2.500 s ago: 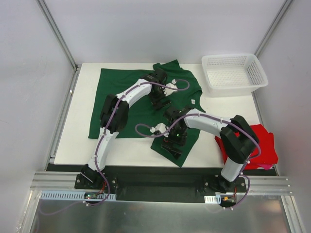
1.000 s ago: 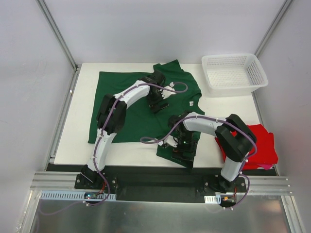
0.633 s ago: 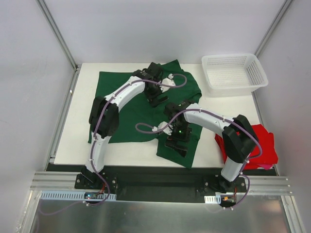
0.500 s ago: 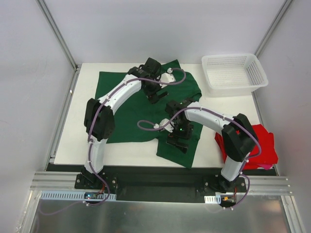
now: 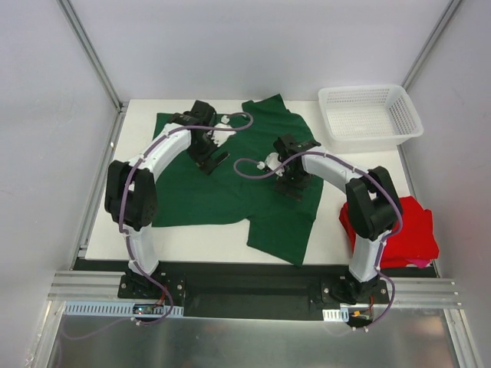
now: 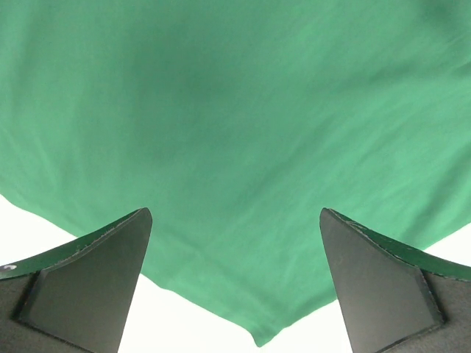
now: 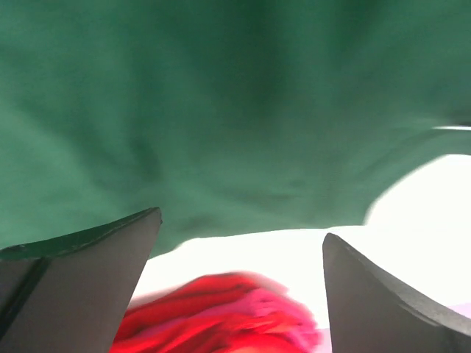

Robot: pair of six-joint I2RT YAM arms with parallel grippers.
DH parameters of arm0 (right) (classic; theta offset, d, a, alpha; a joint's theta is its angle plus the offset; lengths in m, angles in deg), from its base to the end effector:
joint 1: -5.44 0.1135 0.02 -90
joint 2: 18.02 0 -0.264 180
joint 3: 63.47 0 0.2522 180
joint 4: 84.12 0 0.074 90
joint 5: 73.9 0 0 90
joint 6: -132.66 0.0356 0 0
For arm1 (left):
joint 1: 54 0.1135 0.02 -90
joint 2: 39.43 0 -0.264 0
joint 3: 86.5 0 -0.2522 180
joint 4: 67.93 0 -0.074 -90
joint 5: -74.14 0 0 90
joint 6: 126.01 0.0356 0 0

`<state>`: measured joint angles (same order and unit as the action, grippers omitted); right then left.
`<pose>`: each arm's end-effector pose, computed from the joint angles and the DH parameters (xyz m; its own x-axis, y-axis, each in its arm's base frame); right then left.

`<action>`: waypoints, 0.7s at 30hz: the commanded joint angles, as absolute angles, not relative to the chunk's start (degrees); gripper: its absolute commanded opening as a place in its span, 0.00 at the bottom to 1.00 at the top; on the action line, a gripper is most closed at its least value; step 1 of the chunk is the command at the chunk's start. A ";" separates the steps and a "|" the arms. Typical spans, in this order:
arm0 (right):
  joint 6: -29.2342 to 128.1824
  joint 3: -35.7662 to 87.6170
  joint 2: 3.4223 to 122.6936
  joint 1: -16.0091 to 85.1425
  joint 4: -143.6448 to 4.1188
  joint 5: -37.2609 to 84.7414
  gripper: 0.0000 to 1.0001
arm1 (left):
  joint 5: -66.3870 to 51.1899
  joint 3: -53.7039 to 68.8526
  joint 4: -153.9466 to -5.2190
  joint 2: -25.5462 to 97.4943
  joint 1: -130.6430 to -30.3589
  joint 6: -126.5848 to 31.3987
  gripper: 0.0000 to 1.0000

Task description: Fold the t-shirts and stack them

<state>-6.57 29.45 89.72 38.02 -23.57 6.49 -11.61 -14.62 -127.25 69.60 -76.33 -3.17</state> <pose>0.3165 0.1952 0.1949 -0.1572 -0.9866 -0.0426 -0.9410 0.1628 -0.2968 0.3807 -0.1592 0.2640 -0.4507 0.7698 -0.4521 0.7824 0.5845 0.2152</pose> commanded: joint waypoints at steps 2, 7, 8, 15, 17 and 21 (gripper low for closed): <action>-12.00 28.08 87.53 36.55 -35.90 -1.74 0.96 | -12.87 -7.98 -129.32 62.62 -73.17 -5.51 0.99; -12.45 27.64 88.94 35.68 -38.10 -2.18 0.96 | -13.14 0.63 -129.59 58.22 -72.90 -5.95 0.99; -12.71 26.94 89.03 35.67 -38.54 -2.27 0.96 | -13.14 1.77 -129.59 56.82 -72.81 -6.13 0.99; -15.26 24.22 88.76 35.06 -43.10 -3.93 0.96 | -11.64 8.55 -130.82 52.77 -73.60 -6.57 0.99; -15.87 23.86 88.68 34.45 -43.81 -4.20 0.96 | -12.95 7.85 -130.82 52.94 -76.31 -6.74 0.99; -16.84 23.33 89.20 33.74 -44.78 -4.64 0.96 | -12.00 5.65 -131.08 53.73 -80.62 -6.13 0.99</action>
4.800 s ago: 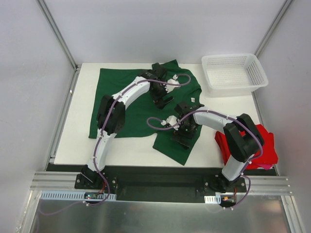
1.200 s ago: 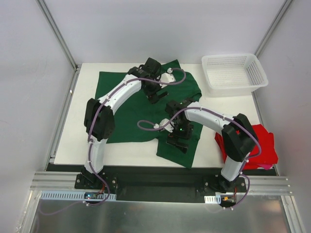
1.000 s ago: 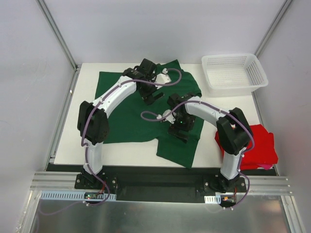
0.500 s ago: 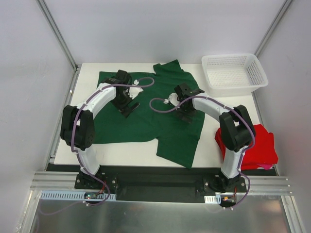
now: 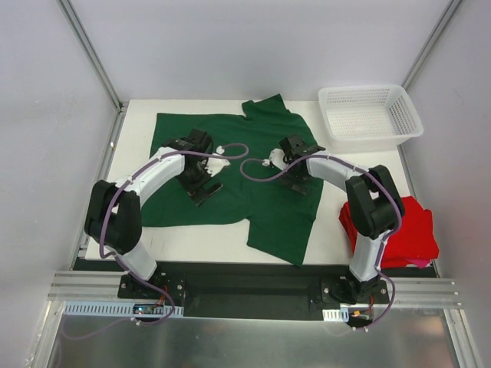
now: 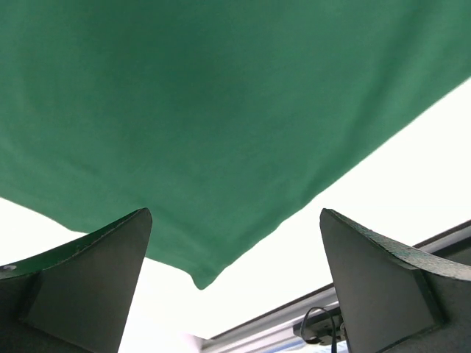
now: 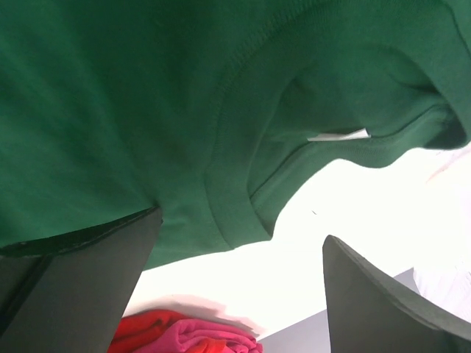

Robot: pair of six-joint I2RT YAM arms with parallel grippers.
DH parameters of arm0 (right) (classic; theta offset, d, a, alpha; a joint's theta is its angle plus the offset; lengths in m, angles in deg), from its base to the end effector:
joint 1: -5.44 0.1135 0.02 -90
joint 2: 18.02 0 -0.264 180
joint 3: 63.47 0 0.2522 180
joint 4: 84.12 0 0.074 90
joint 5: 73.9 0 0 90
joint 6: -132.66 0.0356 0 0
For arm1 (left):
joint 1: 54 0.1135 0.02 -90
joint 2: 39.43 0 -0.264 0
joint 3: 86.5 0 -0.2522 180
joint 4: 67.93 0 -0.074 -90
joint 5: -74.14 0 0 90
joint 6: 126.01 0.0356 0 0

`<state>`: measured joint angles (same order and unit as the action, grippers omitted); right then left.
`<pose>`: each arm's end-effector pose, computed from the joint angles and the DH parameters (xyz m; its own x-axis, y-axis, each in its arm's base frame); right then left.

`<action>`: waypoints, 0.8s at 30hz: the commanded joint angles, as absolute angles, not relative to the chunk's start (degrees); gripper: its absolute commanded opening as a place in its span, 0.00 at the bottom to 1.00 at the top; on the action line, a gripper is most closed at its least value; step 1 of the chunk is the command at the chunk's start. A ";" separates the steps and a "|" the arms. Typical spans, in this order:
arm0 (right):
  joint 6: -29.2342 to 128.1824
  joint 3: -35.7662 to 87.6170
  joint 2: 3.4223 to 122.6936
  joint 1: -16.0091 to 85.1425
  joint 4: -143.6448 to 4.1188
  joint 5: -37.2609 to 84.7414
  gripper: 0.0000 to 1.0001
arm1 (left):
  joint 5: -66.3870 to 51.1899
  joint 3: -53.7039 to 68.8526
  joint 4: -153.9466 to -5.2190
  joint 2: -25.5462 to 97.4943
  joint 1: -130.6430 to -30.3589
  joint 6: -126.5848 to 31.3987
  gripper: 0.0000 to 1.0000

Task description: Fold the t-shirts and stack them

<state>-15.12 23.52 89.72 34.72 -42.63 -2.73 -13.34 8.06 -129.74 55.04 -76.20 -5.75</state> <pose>0.3427 0.1790 0.1803 -0.1308 -0.9914 -0.0067 -0.8299 0.1132 -0.5463 0.3009 -0.1245 0.2336 -0.5585 0.7717 -0.3044 0.7783 0.6144 0.1295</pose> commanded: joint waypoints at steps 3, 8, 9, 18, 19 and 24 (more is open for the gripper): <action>-15.53 25.61 89.12 32.78 -40.24 -2.55 0.96 | -10.85 4.78 -131.08 55.31 -81.86 -5.69 0.99; -11.75 23.96 79.75 33.73 -32.14 1.15 0.96 | -10.67 -0.57 -129.94 61.89 -81.16 -5.51 0.99; -11.40 22.81 77.97 34.61 -29.95 2.29 0.96 | -10.67 -1.81 -129.33 62.86 -80.99 -5.69 0.99; -2.79 9.73 60.57 50.95 -19.91 6.78 0.96 | -11.73 -13.33 -129.15 71.40 -78.79 -6.31 0.99; -2.69 8.40 59.59 51.84 -20.34 6.61 0.96 | -11.82 -13.51 -129.15 71.49 -78.70 -5.96 0.99; -5.94 -1.43 56.60 55.97 -26.31 3.89 0.96 | -13.31 -13.33 -129.15 71.14 -78.61 -4.64 0.99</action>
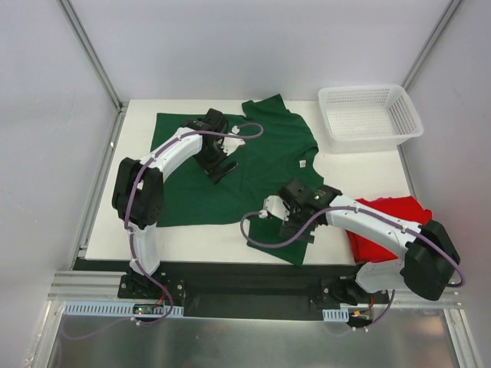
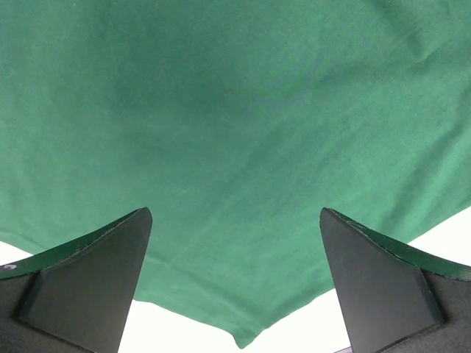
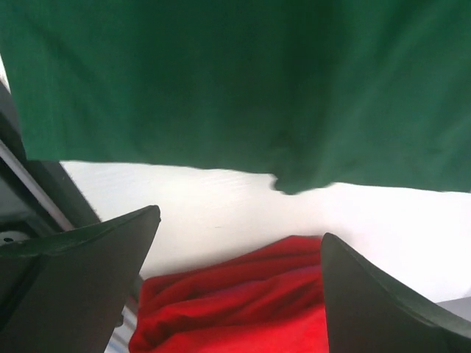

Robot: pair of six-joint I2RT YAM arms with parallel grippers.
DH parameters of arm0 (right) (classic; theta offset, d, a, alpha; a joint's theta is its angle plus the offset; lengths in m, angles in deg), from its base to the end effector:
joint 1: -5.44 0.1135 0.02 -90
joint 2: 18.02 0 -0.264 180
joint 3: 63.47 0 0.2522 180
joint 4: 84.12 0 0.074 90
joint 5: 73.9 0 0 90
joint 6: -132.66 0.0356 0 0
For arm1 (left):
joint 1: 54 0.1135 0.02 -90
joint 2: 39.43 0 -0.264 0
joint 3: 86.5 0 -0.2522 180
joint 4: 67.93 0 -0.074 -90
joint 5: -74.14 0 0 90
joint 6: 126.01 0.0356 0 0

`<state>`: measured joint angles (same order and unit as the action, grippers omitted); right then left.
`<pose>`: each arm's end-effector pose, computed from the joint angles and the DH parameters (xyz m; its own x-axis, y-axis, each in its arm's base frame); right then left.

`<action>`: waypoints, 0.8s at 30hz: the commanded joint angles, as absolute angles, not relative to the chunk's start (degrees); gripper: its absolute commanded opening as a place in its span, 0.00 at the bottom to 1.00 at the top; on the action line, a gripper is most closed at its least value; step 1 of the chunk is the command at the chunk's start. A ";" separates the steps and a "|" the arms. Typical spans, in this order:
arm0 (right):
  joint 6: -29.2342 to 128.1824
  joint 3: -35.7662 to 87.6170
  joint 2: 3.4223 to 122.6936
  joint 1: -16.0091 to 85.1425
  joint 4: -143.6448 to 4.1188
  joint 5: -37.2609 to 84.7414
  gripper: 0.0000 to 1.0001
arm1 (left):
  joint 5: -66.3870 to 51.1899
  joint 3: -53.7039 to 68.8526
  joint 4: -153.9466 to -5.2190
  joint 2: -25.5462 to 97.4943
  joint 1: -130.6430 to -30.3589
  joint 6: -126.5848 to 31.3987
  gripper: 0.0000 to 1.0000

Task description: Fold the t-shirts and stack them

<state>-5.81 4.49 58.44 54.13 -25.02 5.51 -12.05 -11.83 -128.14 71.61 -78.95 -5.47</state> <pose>0.1694 0.1828 0.2321 0.1135 -0.9856 -0.1255 -0.9158 -0.0548 -0.3979 0.3711 -0.1753 0.2348 -0.4866 0.7856 -0.3822 0.8043 0.5736 0.1551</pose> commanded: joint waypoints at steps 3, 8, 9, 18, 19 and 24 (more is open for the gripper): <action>-9.01 -4.96 56.16 56.50 -31.15 2.92 0.96 | -14.10 -12.63 -129.06 70.08 -78.44 -4.37 0.99; -9.81 -7.08 56.86 56.68 -35.37 3.70 0.96 | -15.42 -10.00 -129.15 67.27 -78.17 -4.64 0.99; -9.29 -6.99 57.03 57.03 -35.55 3.97 0.96 | -15.59 -9.47 -129.15 66.75 -78.08 -4.81 0.99; -5.33 -1.63 58.53 59.40 -33.09 6.78 0.96 | -17.61 -4.99 -129.15 62.61 -78.17 -5.61 0.99; -5.24 -1.98 58.62 59.67 -33.70 7.22 0.96 | -17.97 -4.81 -129.23 62.43 -78.26 -5.43 0.99; -5.50 -3.83 59.93 60.46 -35.37 10.82 0.96 | -18.32 -4.98 -129.23 62.35 -78.17 -5.52 0.99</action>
